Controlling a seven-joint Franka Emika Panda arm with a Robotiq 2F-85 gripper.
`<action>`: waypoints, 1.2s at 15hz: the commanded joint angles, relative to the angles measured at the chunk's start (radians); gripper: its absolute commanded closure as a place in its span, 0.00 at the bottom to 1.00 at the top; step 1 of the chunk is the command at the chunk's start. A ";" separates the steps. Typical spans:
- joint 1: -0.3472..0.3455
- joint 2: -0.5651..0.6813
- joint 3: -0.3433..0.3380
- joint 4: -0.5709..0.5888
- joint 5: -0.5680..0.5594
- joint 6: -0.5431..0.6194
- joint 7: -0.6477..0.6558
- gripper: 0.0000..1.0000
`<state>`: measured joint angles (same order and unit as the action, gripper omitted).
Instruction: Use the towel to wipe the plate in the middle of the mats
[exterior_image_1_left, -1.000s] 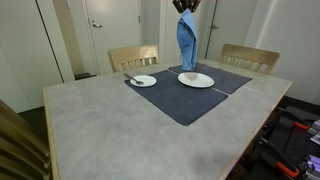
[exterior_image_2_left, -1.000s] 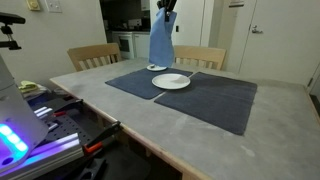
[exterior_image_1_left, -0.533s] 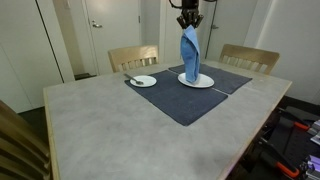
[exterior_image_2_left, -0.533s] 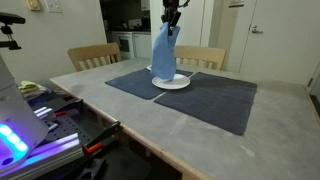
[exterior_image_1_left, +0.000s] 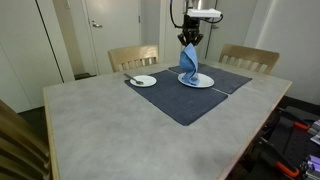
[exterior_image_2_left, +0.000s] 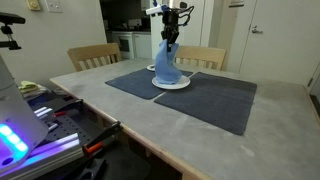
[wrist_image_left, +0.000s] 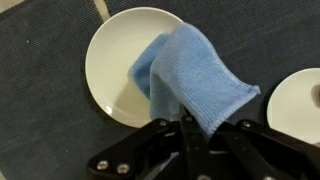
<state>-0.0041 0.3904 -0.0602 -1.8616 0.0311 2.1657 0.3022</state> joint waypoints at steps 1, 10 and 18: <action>-0.009 0.039 0.014 -0.031 0.061 0.055 -0.015 0.98; 0.006 0.133 -0.005 -0.016 0.146 0.168 0.136 0.98; 0.011 0.124 -0.011 -0.020 0.145 0.163 0.152 0.94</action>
<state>-0.0001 0.5136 -0.0639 -1.8835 0.1708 2.3314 0.4575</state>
